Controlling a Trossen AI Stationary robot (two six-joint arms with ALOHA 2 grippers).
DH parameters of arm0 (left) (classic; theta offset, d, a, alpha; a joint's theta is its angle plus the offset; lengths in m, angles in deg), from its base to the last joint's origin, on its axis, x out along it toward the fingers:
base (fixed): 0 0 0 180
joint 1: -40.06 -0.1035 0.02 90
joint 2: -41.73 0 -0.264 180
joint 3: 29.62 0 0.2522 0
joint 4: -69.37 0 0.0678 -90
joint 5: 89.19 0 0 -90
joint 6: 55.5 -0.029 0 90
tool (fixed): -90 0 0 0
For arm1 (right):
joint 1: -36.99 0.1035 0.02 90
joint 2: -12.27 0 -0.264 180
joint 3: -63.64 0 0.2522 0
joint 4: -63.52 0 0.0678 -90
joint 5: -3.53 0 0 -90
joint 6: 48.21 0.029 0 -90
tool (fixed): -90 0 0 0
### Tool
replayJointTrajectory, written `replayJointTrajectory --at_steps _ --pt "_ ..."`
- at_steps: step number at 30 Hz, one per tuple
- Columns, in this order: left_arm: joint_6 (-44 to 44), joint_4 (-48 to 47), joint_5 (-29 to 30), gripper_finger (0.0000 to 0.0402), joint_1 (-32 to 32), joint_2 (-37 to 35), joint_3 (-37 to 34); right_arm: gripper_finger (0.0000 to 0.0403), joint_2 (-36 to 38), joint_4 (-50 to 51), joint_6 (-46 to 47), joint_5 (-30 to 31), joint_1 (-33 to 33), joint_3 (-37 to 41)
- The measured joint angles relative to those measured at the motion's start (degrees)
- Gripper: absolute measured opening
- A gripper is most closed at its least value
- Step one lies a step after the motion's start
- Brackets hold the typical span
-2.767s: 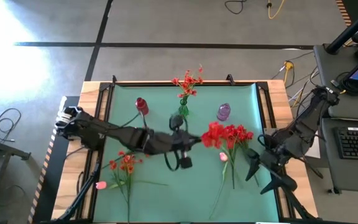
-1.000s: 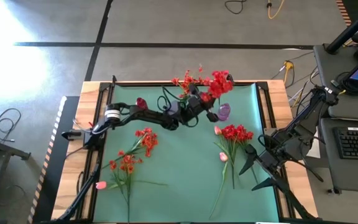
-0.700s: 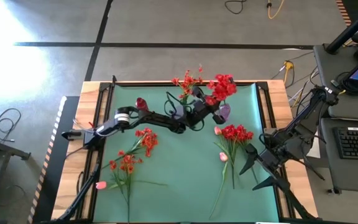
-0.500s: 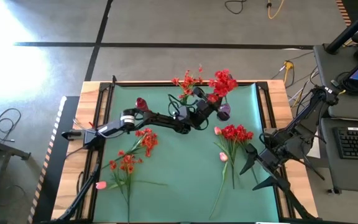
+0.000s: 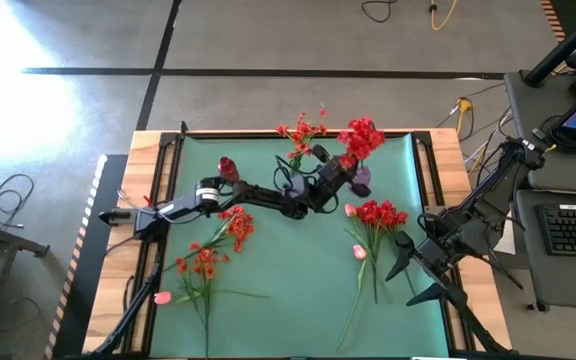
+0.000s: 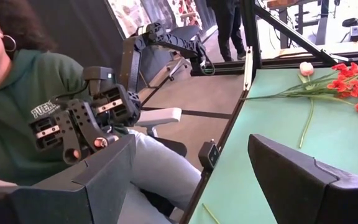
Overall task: Sort flowers into vase by color
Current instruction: Put the middle left red flower in the violet flower vase
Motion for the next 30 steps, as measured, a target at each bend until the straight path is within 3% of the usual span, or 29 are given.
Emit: replayJointTrajectory --at_steps 14,30 --pt "2.63 -3.23 0.17 0.0006 -0.03 0.0 -0.02 0.0302 0.0 -0.09 0.0 0.0 0.0 0.0" --pt "5.37 -9.92 4.48 0.0114 0.44 0.0 0.0 0.0302 0.0 -0.1 0.05 0.0 0.0 0.0"
